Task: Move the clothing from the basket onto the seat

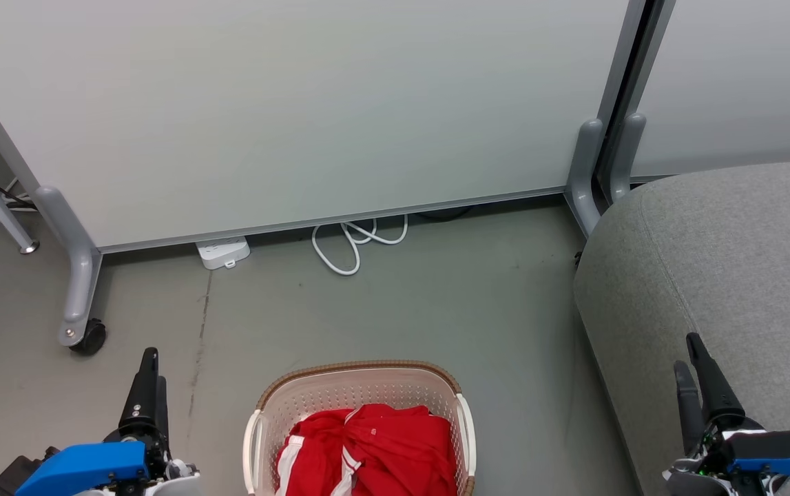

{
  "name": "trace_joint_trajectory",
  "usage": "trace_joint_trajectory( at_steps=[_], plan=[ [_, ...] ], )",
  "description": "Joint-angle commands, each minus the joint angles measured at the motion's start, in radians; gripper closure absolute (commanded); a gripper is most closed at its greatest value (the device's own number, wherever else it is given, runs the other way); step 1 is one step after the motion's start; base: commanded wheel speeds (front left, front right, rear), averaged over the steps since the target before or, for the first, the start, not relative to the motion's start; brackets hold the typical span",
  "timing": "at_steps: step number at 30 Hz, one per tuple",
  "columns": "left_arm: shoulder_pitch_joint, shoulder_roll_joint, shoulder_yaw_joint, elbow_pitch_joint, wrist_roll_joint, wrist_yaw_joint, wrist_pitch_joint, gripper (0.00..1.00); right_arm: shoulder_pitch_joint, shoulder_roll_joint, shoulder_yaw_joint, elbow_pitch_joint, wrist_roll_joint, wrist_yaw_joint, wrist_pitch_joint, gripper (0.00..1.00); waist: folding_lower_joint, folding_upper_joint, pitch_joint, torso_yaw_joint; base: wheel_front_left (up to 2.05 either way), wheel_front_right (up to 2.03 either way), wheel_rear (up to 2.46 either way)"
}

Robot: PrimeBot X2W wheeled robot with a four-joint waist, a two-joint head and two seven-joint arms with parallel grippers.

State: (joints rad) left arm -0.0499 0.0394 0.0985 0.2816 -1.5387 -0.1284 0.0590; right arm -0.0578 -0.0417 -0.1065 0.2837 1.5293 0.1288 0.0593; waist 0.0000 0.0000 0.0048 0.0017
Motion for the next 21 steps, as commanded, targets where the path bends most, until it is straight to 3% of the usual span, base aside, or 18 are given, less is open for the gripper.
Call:
trace_joint_trajectory(
  at_steps=[1,9,21],
  plan=[
    [-0.033,0.008,-0.001,-0.024,0.033,-0.001,-0.011,0.0,-0.018,-0.004,0.0,-0.022,-0.029,0.001,-0.011,0.0,0.0,0.0,0.0,0.0,0.0,0.0,0.0],
    [-0.039,0.008,-0.004,-0.046,0.176,0.001,-0.047,0.0,-0.017,-0.005,0.014,-0.046,-0.17,0.001,-0.047,0.0,0.0,0.0,0.002,0.002,0.0,0.0,0.0],
    [-0.038,0.009,-0.048,-0.095,0.429,0.043,-0.094,0.0,-0.012,-0.006,0.043,-0.081,-0.419,0.001,-0.095,0.0,0.0,0.0,0.004,0.005,0.0,0.0,0.0]
  ],
)
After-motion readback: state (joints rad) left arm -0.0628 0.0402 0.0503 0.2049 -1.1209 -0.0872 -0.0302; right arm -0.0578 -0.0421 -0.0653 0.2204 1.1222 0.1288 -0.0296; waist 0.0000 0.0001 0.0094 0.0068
